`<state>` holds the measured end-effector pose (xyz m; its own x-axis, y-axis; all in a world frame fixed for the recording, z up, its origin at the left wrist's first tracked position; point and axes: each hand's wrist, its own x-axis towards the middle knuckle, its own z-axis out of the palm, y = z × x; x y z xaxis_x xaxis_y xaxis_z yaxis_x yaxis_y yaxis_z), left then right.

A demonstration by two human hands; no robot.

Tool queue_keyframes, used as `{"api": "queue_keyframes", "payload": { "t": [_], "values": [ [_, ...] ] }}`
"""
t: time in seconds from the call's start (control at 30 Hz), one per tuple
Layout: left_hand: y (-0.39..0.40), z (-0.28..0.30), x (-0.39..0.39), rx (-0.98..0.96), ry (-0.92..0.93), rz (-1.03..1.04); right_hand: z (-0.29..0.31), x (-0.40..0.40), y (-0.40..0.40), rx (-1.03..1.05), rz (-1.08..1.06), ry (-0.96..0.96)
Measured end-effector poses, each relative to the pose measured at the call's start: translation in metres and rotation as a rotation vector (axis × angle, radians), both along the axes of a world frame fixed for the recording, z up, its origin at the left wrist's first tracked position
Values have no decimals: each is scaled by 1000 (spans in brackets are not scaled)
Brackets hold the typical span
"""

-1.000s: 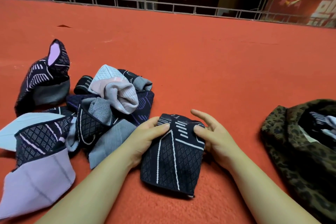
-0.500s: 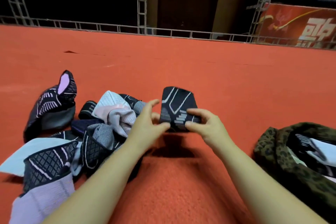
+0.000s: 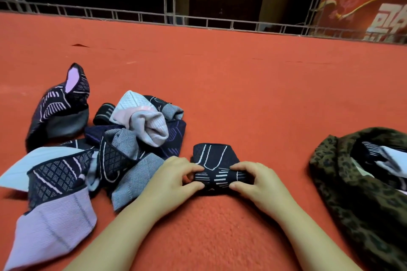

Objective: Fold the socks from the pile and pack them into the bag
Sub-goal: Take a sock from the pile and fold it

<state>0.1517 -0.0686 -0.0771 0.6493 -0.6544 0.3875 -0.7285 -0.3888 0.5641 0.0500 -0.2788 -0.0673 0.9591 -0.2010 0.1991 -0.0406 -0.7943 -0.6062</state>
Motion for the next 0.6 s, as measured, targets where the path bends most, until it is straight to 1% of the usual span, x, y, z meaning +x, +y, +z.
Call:
{"api": "queue_keyframes", "payload": {
  "t": [0.07, 0.2, 0.33, 0.4, 0.47, 0.53, 0.6],
  "values": [
    [-1, -3, 2, 6, -36, -25, 4, -1, 4, -54, 24, -55],
    [-2, -10, -1, 84, -105, -84, 1, -1, 6, -104, 85, -110],
    [-3, -5, -6, 100, -44, -107, -1, 0, 4, -80, 59, -217],
    [-4, -1, -9, 89, -29, -96, 0, -2, 4, -106, 102, -234],
    [-4, 3, -14, 61, -45, -53, 3, -4, 8, -68, 105, -212],
    [-3, 5, -16, 30, -39, -12, 4, -5, 10, 18, 66, -201],
    [-3, 6, -17, -13, -27, 4, 3, -5, 12, 53, 37, -207]
  ]
}}
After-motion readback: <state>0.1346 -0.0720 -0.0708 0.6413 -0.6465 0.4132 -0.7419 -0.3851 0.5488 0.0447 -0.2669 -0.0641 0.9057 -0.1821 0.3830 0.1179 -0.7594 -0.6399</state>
